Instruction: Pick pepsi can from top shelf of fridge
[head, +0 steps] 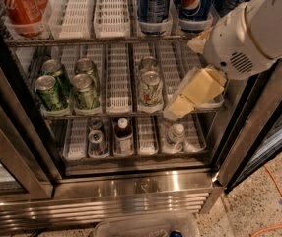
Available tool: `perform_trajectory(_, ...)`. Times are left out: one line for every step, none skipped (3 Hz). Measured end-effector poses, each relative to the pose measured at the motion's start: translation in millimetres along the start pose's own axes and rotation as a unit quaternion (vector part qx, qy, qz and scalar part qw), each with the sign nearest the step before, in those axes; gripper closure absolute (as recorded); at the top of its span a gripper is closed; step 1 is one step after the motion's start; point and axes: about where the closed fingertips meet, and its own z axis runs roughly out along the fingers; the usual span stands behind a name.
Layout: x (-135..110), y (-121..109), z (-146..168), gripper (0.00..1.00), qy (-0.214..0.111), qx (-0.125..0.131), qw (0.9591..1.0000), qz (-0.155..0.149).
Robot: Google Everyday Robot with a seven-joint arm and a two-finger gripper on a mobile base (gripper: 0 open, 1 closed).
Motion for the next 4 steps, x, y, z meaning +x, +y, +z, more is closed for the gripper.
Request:
perform_trajectory(0, 0, 0, 0.0, 0.0, 0.0, 1.0, 0.0)
perform_trajectory(-6, -2, 11, 0.0, -0.018, 0.01, 0.9995, 0.025)
perform_trajectory(-11, -6, 27, 0.0, -0.045, 0.031, 0.9963, 0.066)
perform_trajectory(-20, -14, 40, 0.0, -0.071, 0.058, 0.9917, 0.091)
